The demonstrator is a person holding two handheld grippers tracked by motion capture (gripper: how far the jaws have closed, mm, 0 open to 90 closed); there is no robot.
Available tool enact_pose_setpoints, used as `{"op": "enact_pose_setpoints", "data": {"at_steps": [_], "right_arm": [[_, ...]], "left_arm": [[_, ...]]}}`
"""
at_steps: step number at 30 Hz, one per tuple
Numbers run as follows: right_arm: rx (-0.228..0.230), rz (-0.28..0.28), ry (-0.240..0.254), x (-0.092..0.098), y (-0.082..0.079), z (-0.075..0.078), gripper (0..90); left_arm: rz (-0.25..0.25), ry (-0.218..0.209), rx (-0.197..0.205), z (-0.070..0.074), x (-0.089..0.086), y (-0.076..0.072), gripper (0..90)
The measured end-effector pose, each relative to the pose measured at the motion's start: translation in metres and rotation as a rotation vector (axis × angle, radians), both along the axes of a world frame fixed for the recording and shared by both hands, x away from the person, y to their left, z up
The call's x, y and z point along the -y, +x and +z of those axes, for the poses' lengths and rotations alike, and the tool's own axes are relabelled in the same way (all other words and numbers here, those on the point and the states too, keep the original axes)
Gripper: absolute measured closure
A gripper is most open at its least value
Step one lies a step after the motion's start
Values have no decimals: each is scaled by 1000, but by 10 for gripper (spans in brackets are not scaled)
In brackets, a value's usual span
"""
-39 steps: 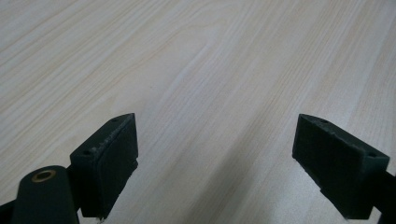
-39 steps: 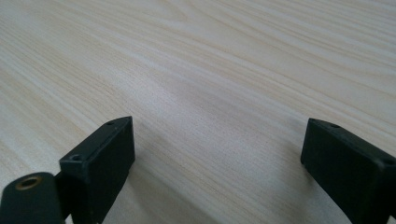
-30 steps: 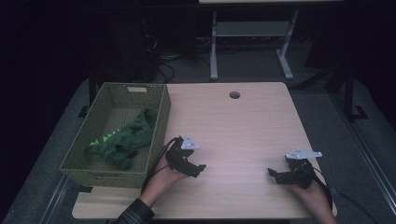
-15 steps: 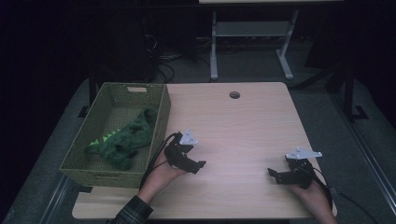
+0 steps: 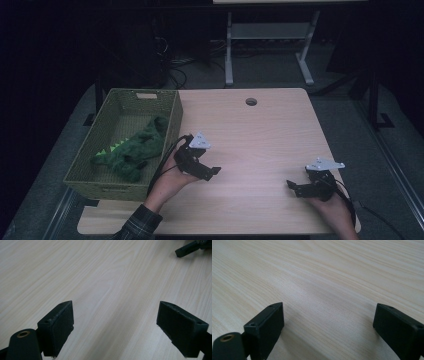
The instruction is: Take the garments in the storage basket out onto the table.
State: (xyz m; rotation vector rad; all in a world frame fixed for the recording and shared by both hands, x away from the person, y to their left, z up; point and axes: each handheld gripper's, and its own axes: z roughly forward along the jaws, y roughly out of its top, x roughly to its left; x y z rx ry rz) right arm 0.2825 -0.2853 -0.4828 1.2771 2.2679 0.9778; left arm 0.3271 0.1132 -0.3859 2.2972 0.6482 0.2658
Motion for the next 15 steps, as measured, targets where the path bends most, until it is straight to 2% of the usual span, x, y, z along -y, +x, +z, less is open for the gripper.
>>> {"op": "enact_pose_setpoints", "data": {"at_steps": [10,15], "right_arm": [[0,0,0,0,0,0,95],[0,0,0,0,0,0,95]], "left_arm": [[-15,-4,-10,11,-7,4,138],[-19,-22,-12,18,-11,7,139]]}}
